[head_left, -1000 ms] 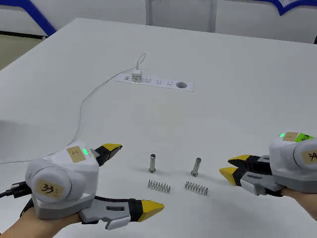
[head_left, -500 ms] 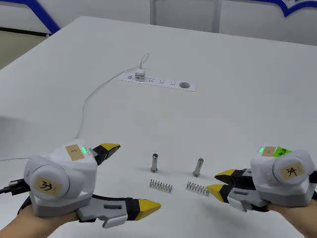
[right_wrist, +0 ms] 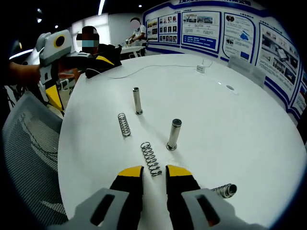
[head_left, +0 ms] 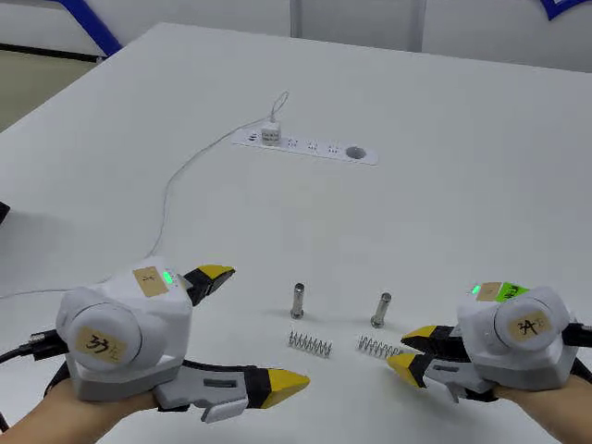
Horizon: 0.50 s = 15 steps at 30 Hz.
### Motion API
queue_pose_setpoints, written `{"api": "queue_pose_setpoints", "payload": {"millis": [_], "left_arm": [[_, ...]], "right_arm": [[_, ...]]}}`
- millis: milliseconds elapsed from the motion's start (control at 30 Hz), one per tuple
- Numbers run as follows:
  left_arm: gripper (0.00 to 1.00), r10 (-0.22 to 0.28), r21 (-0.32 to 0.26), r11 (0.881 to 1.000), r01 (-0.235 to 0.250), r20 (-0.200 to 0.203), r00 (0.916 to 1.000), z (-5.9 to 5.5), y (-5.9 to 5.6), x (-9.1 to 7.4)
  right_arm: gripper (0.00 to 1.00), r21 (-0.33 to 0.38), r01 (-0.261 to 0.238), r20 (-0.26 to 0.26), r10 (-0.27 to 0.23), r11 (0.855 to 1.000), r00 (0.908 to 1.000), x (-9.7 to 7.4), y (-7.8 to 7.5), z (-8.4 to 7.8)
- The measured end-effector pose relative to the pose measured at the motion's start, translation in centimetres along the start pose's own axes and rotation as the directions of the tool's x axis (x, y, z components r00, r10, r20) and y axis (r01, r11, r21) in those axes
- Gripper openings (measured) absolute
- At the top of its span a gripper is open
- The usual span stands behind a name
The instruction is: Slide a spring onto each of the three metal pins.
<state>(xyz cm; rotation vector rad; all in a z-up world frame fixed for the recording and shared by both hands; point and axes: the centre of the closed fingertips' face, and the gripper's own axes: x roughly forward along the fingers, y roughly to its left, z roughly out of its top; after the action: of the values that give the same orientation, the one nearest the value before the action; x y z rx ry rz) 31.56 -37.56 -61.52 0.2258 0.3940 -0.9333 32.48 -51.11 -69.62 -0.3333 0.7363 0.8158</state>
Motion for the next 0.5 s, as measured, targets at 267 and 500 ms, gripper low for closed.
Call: {"api": "queue_pose_setpoints", "payload": {"millis": [267, 500], "left_arm": [[0.91, -0.001, 0.0, 1.0, 0.001, -0.01, 1.0, -0.18, 0.1, -0.02], [0.91, 0.01, -0.009, 1.0, -0.011, -0.009, 0.9999, -0.18, 0.38, -0.15]], "right_arm": [[0.18, 0.002, -0.027, -0.009, 0.027, 1.0, 0.9996, 0.74, 0.32, -0.28], [0.15, -0.01, -0.066, -0.009, 0.066, 0.998, 0.9978, 0.89, 0.76, -0.19]]}}
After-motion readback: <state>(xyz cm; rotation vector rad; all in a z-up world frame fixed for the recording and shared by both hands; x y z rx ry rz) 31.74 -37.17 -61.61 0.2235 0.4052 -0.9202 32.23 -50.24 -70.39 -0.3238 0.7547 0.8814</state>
